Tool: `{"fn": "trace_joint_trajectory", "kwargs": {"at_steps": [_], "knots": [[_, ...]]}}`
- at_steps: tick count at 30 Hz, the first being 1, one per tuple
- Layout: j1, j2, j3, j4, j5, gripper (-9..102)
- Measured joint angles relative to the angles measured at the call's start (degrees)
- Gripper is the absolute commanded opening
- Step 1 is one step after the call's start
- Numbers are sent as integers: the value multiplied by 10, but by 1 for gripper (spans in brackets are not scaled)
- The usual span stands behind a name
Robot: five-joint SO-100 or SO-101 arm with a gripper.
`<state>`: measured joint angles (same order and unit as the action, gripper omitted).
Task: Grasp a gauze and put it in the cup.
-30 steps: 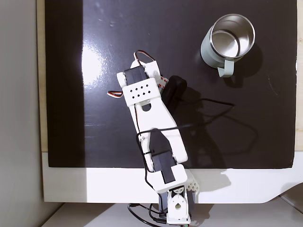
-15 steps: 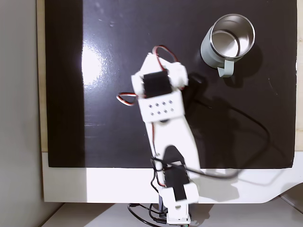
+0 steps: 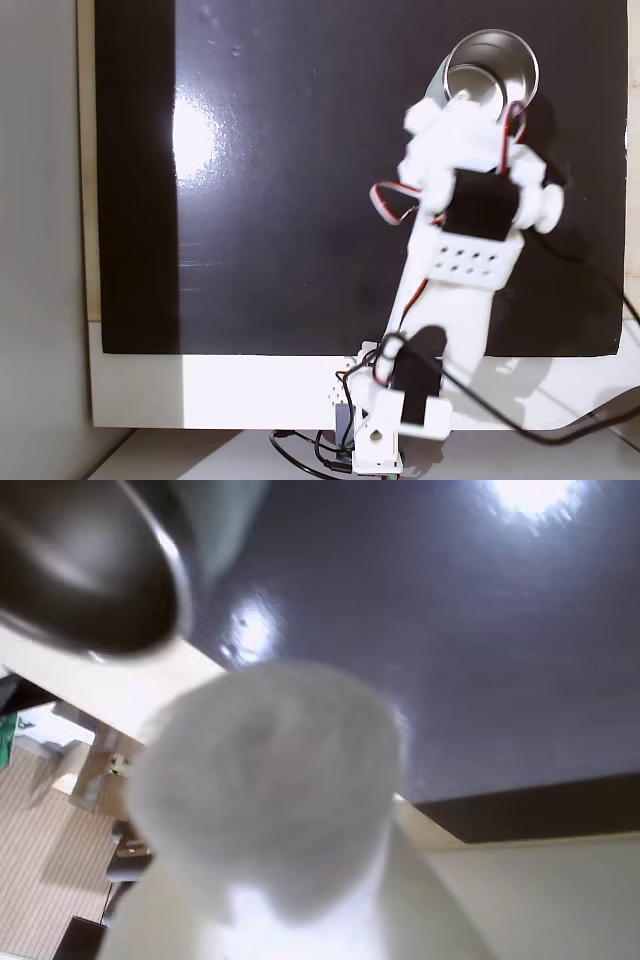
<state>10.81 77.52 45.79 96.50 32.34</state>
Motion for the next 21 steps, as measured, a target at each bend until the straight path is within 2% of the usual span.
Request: {"fn": "trace_joint_trajectory", "kwargs": {"at_steps": [8,21], "knots": [[37,-155,-209,27,-26,0],[45,-283,-345,23,-27,0]]}}
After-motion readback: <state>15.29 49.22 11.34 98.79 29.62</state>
